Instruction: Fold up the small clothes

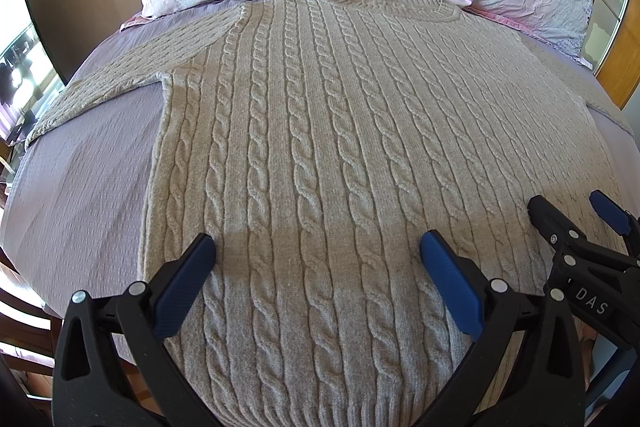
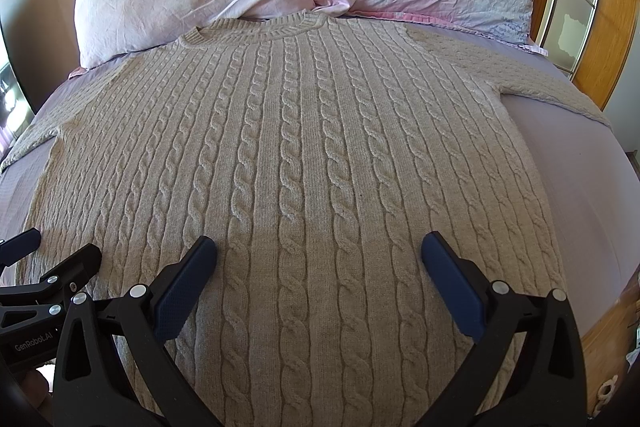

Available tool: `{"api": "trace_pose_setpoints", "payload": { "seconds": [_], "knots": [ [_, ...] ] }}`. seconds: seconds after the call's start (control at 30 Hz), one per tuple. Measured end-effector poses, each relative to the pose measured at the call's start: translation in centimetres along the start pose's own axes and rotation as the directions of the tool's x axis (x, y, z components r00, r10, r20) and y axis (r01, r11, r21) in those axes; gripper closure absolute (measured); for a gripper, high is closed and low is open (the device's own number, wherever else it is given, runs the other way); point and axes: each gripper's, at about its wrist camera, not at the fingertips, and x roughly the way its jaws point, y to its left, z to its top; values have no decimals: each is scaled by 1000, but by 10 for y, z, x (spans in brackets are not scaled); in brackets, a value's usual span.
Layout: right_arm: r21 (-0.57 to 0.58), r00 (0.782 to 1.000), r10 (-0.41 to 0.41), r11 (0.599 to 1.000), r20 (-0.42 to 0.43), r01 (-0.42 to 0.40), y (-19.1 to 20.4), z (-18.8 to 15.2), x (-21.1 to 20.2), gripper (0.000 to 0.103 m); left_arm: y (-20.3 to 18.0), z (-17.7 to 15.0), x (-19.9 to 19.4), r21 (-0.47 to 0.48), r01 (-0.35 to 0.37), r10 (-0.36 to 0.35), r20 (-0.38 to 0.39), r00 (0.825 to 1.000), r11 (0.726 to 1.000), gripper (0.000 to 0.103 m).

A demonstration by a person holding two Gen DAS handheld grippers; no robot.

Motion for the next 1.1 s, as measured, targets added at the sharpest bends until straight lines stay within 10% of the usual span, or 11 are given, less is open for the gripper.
{"api": "trace_pose_setpoints", "payload": {
  "seconds": [1.1],
  "knots": [
    [-2,1000,-1,1000,1,1,1,-1,0,1,0,0,0,0,0,0,1,1000,1000,2]
  ]
}}
